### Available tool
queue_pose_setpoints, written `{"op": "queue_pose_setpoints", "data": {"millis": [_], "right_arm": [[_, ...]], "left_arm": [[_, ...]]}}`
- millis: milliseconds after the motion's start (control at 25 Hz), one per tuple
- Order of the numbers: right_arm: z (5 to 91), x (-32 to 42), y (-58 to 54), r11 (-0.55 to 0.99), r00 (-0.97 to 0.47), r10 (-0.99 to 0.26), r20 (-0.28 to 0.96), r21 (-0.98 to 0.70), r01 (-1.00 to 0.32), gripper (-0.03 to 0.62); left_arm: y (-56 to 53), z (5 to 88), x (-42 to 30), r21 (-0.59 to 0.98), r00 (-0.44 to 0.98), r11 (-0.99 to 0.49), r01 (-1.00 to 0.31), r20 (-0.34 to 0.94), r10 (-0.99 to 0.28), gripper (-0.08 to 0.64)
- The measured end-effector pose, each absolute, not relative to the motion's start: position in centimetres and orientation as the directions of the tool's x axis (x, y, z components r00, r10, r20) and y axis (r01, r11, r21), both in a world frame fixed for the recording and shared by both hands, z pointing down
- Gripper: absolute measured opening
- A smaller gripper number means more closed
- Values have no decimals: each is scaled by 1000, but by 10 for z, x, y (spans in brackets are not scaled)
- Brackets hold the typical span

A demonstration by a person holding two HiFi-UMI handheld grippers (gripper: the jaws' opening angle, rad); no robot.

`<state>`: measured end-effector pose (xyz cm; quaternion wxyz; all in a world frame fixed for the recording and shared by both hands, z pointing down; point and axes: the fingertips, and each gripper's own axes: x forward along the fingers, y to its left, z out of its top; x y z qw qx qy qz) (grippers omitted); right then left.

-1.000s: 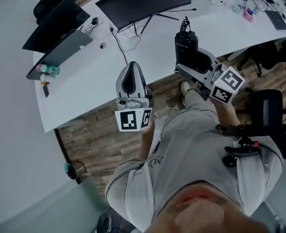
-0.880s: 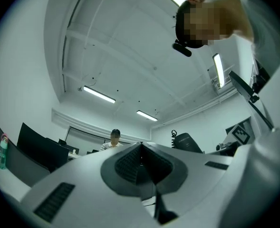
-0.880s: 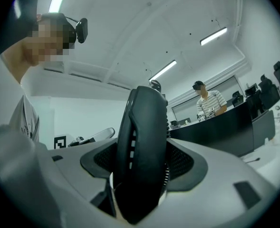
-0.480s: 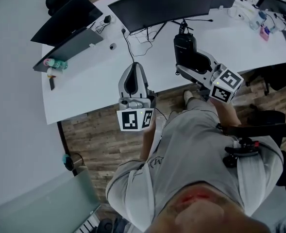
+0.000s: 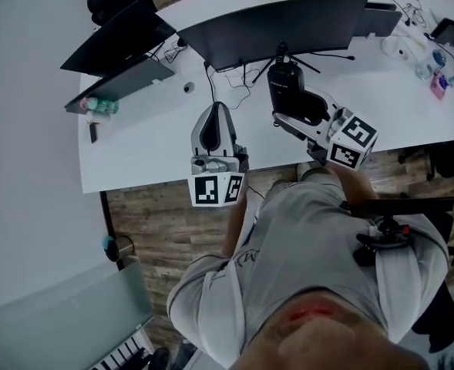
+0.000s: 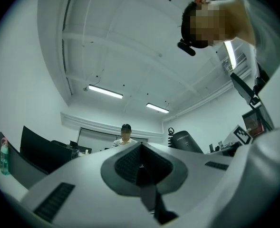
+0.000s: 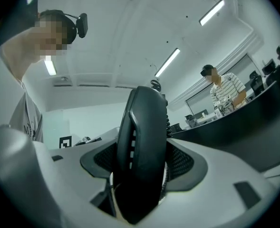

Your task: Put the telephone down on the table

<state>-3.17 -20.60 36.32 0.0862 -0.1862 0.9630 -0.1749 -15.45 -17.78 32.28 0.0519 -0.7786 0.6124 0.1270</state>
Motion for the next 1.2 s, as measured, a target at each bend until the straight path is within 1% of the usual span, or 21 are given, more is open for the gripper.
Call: {"op": "queue_pose_setpoints", "data": {"millis": [240, 520, 680, 840, 1000, 1200], "right_arm": [[378, -19, -242, 871, -932, -347, -105, -405, -278, 298], [394, -19, -260, 855, -933, -339, -118, -453, -253, 298], [389, -19, -262, 849, -928, -347, -135, -465, -250, 298], [383, -22, -259, 850, -921, -364, -139, -455, -267, 298], [379, -24, -255, 836, -912, -395, -114, -456, -305, 298], [387, -34, -249, 829, -910, -405, -89, -456, -324, 298]], "left_arm": [[-211, 338, -142, 84, 180, -201, -976, -210, -961, 11], [-221, 354, -140, 52, 167, -176, -983, -138, -976, 11], [-226, 342, -139, 35, 182, -190, -981, -154, -971, 11], [-230, 331, -141, 29, 220, -230, -973, -198, -955, 11], [-228, 316, -145, 34, 266, -283, -958, -247, -932, 11], [-227, 315, -162, 76, 270, -301, -951, -275, -923, 11]]}}
